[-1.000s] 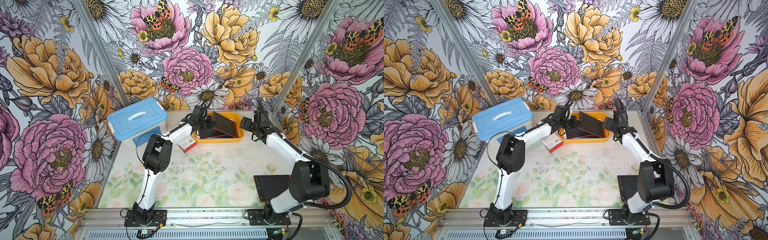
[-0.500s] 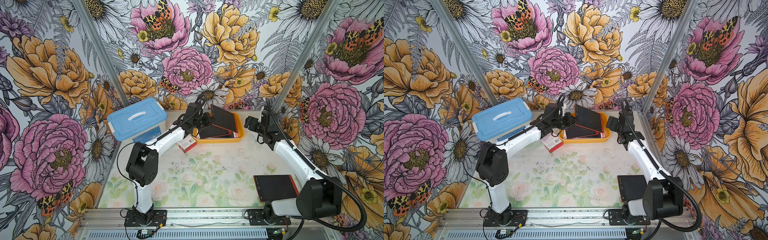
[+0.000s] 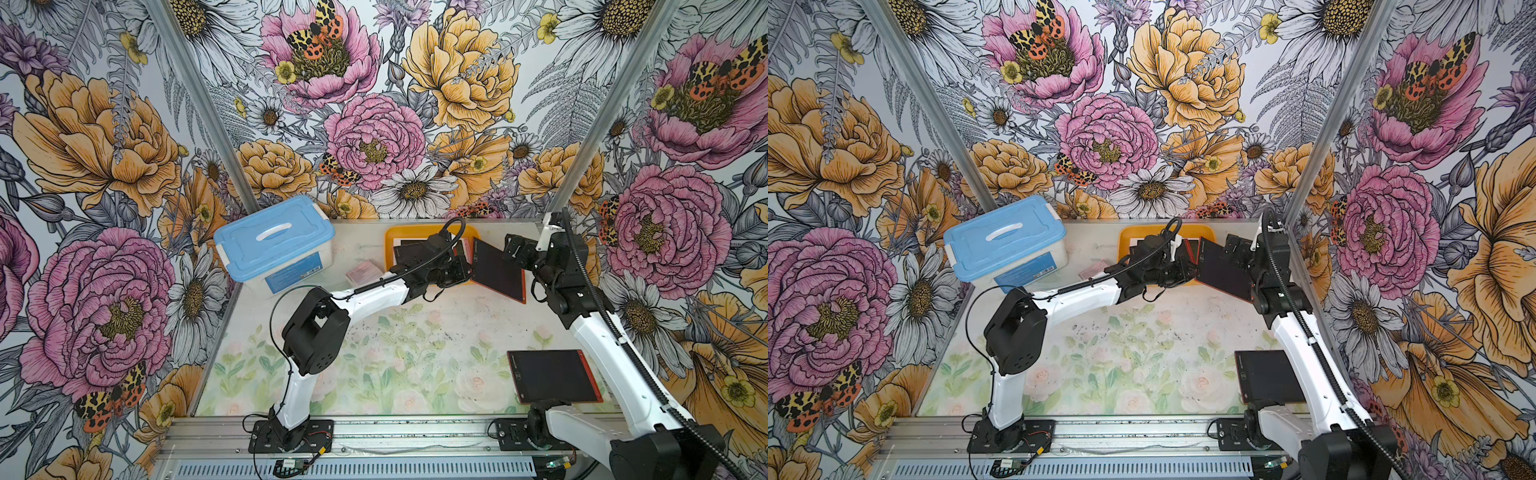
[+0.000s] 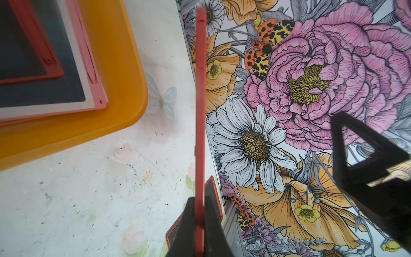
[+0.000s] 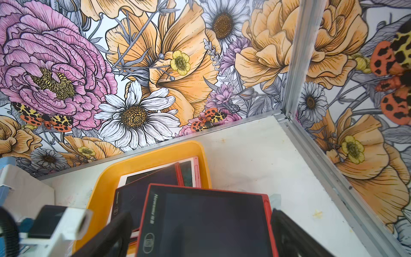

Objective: Take out the writing tablet from the storage box
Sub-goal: Place the writing tablet at the center of the board.

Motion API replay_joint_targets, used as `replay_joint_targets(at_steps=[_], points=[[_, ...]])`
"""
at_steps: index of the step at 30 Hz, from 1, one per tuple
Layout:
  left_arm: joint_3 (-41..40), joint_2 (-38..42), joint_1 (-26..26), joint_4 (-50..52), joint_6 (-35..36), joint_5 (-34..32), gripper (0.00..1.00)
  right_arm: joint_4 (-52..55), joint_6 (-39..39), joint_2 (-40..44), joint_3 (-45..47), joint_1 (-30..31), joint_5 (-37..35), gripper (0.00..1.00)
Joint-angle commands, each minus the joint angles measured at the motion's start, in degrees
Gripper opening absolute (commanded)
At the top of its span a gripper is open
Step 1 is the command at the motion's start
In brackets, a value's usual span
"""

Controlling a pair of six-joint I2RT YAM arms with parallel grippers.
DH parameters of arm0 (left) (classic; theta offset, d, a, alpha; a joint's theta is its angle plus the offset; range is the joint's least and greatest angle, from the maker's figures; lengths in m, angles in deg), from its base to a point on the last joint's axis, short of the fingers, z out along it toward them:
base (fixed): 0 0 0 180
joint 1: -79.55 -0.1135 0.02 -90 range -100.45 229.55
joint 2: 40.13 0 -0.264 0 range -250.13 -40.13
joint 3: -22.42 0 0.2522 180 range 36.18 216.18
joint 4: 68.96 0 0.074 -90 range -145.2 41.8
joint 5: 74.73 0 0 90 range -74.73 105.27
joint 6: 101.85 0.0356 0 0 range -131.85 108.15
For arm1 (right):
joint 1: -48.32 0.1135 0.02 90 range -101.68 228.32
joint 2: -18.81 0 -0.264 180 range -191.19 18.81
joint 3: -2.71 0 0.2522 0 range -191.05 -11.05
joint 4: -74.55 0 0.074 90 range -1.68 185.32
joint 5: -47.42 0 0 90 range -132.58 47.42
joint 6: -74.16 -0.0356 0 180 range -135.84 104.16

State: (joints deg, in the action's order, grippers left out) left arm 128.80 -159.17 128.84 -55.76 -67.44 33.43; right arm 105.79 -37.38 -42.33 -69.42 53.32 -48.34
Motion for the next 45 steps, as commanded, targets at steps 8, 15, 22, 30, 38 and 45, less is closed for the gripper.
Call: replay_joint_targets(at_steps=[8, 15, 22, 30, 38, 45], points=[[11.17, -12.41, 4.96, -9.11, -9.44, -2.02, 0.0, 0.1, -0.86, 2.61, 2.63, -0.52, 1.82, 1.0], [15.52, -20.08, 7.06, -11.18, -17.04, -2.02, 0.0, 0.1, -1.29, 2.7, 3.45, -0.61, 2.86, 1.0], [17.34, -24.5, 9.4, -11.22, -21.97, -2.48, 0.0, 0.05, -0.96, 2.79, 4.31, -0.68, 3.66, 1.0], [14.26, -24.83, 11.26, -11.13, -25.7, -5.62, 0.0, 0.1, -1.65, 3.01, 5.37, -0.69, 5.74, 1.0], [13.07, -24.75, 11.87, -9.77, -26.92, -6.04, 0.0, 0.08, -1.72, 4.25, 5.94, -0.71, 5.42, 1.0], [7.21, -20.86, 12.23, -8.04, -26.93, -9.41, 0.0, 0.15, -1.88, 4.16, 6.25, -0.69, 5.39, 0.99]])
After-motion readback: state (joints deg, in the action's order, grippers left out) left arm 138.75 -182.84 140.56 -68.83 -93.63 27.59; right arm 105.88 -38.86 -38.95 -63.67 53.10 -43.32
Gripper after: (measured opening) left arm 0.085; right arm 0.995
